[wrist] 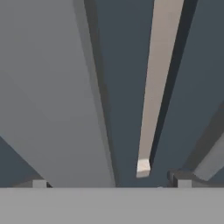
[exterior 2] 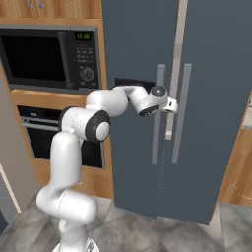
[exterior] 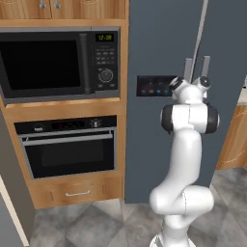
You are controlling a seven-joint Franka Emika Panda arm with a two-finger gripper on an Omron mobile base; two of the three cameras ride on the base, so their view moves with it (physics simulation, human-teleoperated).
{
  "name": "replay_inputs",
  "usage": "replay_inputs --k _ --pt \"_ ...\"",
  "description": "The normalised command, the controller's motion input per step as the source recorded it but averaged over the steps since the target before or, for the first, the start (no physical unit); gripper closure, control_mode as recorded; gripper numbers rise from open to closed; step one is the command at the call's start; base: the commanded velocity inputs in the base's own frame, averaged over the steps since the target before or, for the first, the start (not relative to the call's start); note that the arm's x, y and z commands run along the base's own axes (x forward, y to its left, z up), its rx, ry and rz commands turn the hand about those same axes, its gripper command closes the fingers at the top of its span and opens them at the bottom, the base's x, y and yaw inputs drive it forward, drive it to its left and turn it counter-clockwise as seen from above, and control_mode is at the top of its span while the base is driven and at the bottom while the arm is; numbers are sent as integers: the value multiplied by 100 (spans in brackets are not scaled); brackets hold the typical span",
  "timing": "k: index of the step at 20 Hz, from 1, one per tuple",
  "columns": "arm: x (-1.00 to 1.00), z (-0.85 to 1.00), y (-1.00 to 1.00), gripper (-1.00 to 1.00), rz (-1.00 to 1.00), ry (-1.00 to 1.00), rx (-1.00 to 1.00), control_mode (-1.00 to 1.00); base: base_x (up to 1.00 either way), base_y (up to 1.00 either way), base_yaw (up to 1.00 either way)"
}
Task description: Store the kebab skewer in the freezer for long-term storage. Close the freezer door after placing the cooked food.
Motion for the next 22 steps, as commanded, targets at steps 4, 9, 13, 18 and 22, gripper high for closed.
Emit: replay_inputs --k 4,9,13,18,22 --pt "40 3 7 -100 0 0 -2 -100 0 0 0" --pt "61 13 0 -100 0 0 -2 -100 0 0 0" --pt "61 4 0 -100 0 0 0 -100 0 0 0" --pt "43 0 0 -100 0 0 0 -100 0 0 0" --pt "-11 0 28 -100 -1 2 0 -100 0 0 0"
